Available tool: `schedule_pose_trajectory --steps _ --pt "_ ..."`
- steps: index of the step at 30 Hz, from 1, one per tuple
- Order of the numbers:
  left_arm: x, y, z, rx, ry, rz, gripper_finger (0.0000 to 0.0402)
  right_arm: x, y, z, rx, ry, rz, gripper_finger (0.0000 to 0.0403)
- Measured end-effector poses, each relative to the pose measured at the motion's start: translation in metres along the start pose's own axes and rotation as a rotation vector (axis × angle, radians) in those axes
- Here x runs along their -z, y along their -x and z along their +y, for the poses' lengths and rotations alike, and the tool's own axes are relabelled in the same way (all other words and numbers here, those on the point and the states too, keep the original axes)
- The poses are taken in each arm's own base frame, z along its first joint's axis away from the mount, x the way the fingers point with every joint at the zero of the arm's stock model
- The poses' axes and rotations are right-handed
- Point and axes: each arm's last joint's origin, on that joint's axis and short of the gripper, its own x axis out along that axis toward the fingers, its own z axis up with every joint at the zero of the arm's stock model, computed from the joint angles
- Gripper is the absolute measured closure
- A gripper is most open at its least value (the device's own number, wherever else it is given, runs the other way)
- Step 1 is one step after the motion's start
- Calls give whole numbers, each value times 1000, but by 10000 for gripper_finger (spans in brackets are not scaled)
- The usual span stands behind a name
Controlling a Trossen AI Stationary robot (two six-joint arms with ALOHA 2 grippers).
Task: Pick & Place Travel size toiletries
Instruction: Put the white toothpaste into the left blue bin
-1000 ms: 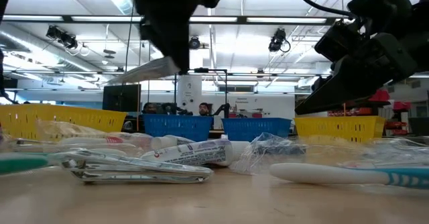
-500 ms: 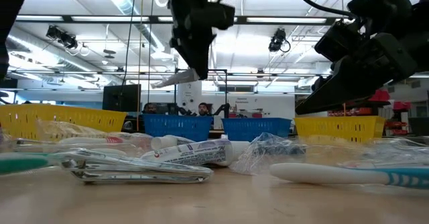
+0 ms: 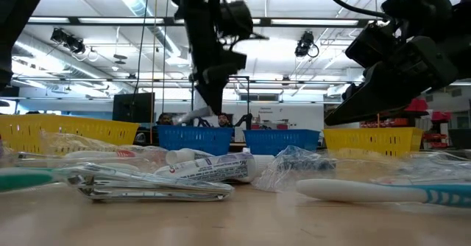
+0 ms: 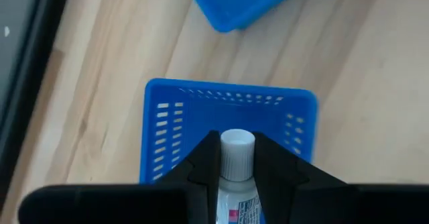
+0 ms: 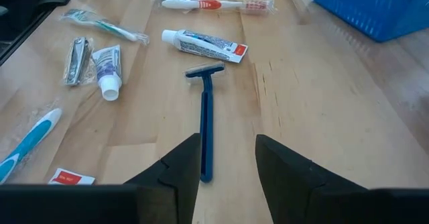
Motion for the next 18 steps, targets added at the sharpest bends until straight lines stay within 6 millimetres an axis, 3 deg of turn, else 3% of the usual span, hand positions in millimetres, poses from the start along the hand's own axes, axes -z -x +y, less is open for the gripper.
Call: schedule_pose_trajectory --steps 7,18 --pt "19 -28 6 17 25 23 322 0 0 0 0 26 0 257" --pt "35 -43 5 15 26 47 298 0 0 0 0 25 0 223"
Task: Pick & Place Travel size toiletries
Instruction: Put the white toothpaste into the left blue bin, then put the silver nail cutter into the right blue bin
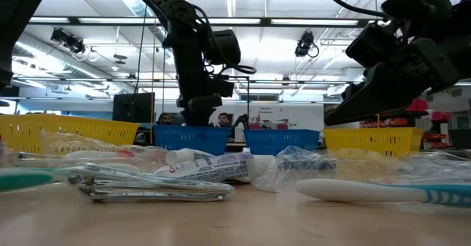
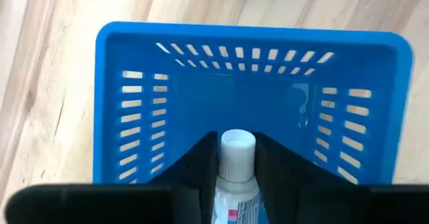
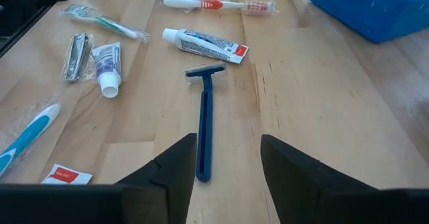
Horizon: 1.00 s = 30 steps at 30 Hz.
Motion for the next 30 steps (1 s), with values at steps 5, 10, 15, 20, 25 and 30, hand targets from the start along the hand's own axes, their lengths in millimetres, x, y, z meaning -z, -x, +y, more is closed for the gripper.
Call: schedule_pose_trajectory --steps 5,10,15,20,25,30 --pt "-2 0 0 -2 22 -17 284 0 0 0 0 0 0 205" --pt "-2 0 0 -8 21 -17 264 0 0 0 0 -3 0 190" --pt "-6 5 0 -12 36 -27 252 0 0 0 0 -3 0 181" --pt "-14 17 -6 6 26 -72 260 0 0 0 -2 -26 2 186" --pt "-16 44 -15 28 40 -137 273 1 0 0 -3 -92 8 199" --pt "-11 76 -27 37 68 -206 280 3 0 0 2 -126 31 209"
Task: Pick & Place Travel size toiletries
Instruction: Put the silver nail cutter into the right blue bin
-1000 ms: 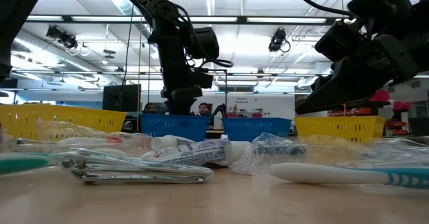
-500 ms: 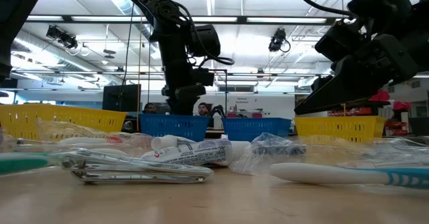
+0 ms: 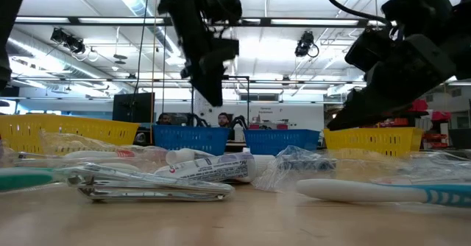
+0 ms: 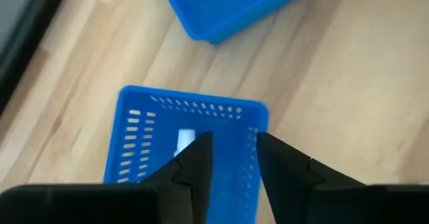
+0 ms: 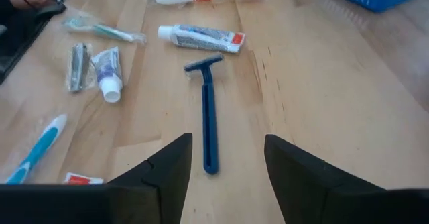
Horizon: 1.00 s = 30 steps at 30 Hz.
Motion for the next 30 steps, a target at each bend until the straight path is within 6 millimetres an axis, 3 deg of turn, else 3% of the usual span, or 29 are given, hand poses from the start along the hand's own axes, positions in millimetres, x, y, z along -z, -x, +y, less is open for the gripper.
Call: schedule_pose_trajectory --steps 5,11,16,20,24,30 --pt "3 24 -23 63 -52 -56 283 0 0 1 -17 -64 6 215" --pt "10 33 -53 112 -189 -85 283 3 1 12 -89 -119 45 222" --pt "21 34 -75 153 -256 -121 283 -7 -4 31 -90 -135 187 220" --pt "24 37 -84 170 -261 -128 283 -25 -2 47 11 -168 399 217" --pt "25 39 -89 173 -244 -149 283 -44 3 53 172 -425 473 223" --pt "23 41 -92 187 -261 -179 283 -42 8 65 191 -548 503 232"
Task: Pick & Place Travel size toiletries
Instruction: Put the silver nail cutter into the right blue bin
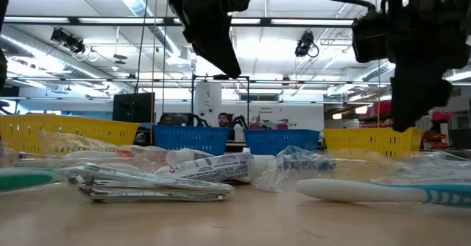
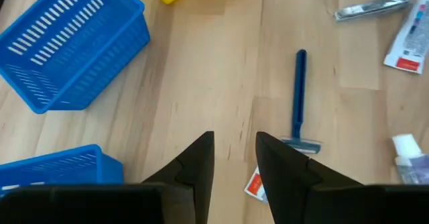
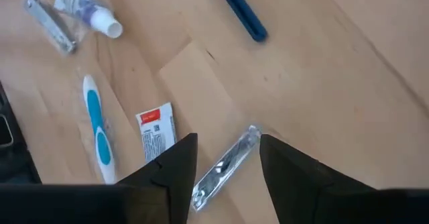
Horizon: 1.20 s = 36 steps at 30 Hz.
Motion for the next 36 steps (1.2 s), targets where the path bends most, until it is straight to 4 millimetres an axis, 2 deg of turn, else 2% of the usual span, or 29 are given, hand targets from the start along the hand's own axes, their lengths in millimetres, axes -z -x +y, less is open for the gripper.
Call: schedule_pose_trajectory --steps 7,15,22,26,33,36 --pt "0 0 0 -1 -3 1 285 16 -7 0 24 -112 33 223" --pt "0 0 0 0 -13 1 285 26 -36 3 32 -110 107 227" --pt "0 0 0 4 -19 0 285 28 -45 2 54 -106 115 237" --pt "0 0 0 4 -20 0 285 28 -45 1 63 -74 119 263" --pt "8 3 0 -7 -40 74 285 28 -46 0 63 -34 113 336" --pt "13 10 0 -13 -17 119 285 26 -44 2 41 -5 106 345"
